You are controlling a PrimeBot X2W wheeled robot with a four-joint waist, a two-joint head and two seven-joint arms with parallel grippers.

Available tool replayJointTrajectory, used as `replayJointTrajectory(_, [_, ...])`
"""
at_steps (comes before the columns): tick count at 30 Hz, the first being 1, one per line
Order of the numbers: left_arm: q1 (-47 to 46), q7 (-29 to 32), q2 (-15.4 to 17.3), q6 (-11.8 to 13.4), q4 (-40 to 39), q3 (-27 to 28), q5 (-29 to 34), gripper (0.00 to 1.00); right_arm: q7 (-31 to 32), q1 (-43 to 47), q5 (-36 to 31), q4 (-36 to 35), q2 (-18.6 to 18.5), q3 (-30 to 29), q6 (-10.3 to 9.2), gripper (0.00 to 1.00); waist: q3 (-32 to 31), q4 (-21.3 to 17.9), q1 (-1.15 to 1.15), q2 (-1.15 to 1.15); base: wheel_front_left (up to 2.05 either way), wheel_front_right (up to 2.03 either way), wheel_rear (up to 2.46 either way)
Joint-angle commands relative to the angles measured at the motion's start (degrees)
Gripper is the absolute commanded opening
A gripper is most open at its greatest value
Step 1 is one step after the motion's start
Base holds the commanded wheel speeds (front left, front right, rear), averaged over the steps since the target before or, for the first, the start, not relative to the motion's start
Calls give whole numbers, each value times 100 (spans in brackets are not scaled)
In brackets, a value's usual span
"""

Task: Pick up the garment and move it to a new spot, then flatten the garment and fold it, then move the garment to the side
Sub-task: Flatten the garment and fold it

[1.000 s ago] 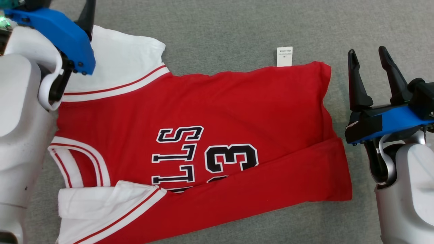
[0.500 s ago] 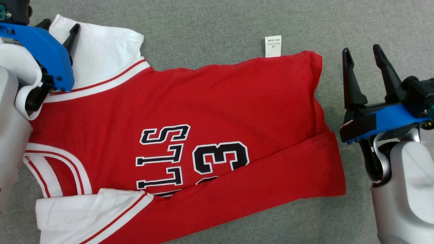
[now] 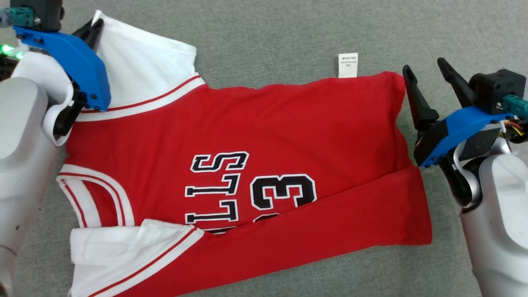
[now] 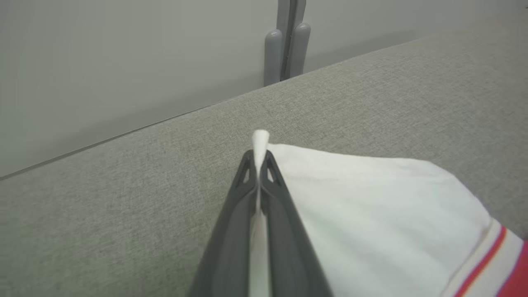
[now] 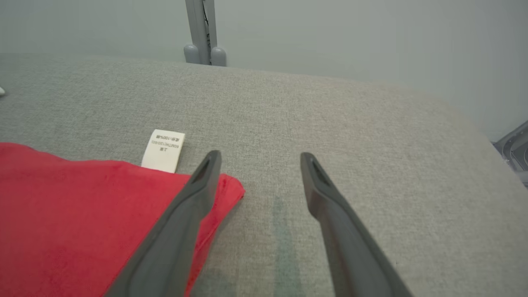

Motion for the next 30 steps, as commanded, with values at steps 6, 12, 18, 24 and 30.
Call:
replayJointTrajectory(6, [-238,-259,-104,-4,-66,-244,-123,0,458,-311,192,525,-254,303,1,100,13,244,0,0,0,0,0])
replayJointTrajectory(12, [-285,-432,-193,-4,-62,-382,-226,0,757,-460,248,1003,-388,461,1,100,2,388,0,0,0,0,0])
replayJointTrajectory(18, [-327,-605,-265,-4,-25,-542,-360,0,856,-548,565,1277,-482,638,1,0,-63,488,0,0,0,0,0])
replayJointTrajectory(24, [-270,-907,-301,-4,50,-611,-505,0,275,-688,617,1233,-582,549,1,0,-267,595,0,0,0,0,0])
replayJointTrajectory(30, [-28,-1229,-370,-4,-23,-697,-670,0,-335,-674,512,1529,-581,514,1,0,-607,764,0,0,0,0,0])
